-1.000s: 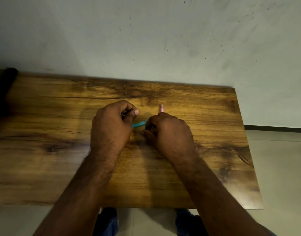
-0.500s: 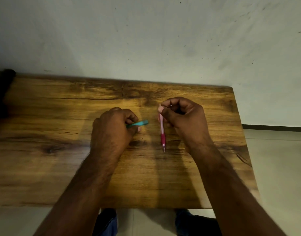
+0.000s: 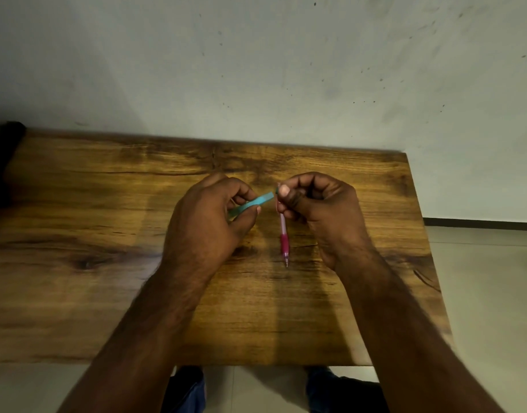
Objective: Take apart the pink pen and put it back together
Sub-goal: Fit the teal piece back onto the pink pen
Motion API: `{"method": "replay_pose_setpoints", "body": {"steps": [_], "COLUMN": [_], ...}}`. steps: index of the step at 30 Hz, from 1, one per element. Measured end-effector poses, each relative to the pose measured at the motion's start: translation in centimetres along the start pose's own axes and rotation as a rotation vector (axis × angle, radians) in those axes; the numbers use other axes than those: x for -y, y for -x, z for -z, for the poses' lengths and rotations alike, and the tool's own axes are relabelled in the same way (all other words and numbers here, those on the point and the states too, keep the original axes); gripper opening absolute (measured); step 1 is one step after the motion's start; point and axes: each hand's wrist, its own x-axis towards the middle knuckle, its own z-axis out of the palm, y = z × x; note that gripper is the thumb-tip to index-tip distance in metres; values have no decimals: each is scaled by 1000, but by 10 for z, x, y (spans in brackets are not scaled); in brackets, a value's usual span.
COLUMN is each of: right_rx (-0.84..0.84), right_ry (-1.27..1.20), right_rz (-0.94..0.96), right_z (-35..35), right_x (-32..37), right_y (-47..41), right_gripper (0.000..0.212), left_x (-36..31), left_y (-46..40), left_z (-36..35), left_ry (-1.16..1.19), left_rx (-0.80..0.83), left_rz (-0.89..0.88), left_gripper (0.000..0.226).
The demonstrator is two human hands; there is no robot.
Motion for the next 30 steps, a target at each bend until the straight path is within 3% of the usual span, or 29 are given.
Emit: {"method": "replay_pose_setpoints", "body": {"steps": [15, 30], "right_rx": [-5, 80], "right_ry": [58, 371], "right_rz": [36, 95], "right_z": [0, 5], "right_x": [4, 8], "right_y": [2, 2], "right_gripper": [11, 9], "left_x": [-1, -1], "left_y": [1, 0], "left_z": [4, 6], "left_ry": [1, -125], "left_rx": [-5, 18], "left_rz": [-51, -92], "left_gripper": [20, 18]}}
